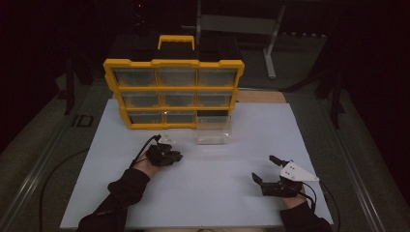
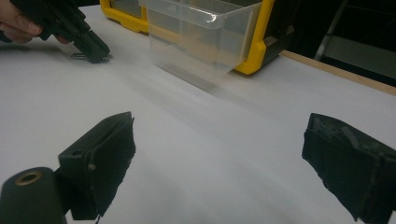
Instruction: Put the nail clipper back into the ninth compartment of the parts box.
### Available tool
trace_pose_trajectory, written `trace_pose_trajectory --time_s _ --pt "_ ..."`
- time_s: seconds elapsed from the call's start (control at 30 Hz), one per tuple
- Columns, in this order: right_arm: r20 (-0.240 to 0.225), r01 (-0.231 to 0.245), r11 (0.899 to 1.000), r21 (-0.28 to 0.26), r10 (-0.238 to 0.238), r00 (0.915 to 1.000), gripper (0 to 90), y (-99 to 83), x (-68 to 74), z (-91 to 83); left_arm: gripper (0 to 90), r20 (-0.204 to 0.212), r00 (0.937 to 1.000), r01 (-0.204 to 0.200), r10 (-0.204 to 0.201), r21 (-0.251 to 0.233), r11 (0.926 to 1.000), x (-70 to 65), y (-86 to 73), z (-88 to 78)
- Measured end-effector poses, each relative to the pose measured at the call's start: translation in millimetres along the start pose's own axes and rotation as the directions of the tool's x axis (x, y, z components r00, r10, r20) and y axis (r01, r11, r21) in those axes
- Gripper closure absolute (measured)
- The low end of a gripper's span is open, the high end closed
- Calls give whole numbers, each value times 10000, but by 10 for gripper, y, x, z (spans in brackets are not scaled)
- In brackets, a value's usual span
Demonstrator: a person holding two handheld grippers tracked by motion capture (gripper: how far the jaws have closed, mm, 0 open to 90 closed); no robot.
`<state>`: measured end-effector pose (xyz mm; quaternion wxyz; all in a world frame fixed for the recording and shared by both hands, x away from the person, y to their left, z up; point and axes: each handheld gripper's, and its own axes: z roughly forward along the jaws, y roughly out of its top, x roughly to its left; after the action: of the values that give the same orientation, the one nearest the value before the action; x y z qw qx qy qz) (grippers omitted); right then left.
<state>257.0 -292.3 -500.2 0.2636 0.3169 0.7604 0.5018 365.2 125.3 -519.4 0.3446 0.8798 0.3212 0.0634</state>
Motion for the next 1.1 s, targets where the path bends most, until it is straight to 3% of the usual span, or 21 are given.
trace_pose_trajectory --time_s 0.47,0.7,0.73,1.1 --pt "5 -11 10000 -6 11 10000 93 2 -2 -2 794 -7 9990 -452 453 206 9988 -2 32 -10" --pt "17 -37 10000 -38 37 10000 94 -1 -10 -2 794 153 9993 -354 354 -10 9994 50 44 -124" --pt "6 -27 10000 -29 27 10000 94 1 -6 -1 795 21 9989 -466 466 27 9989 52 54 -162" --pt "0 -25 10000 -77 25 10000 93 8 -2 -1 809 236 9974 -672 674 -80 9977 58 143 -372"
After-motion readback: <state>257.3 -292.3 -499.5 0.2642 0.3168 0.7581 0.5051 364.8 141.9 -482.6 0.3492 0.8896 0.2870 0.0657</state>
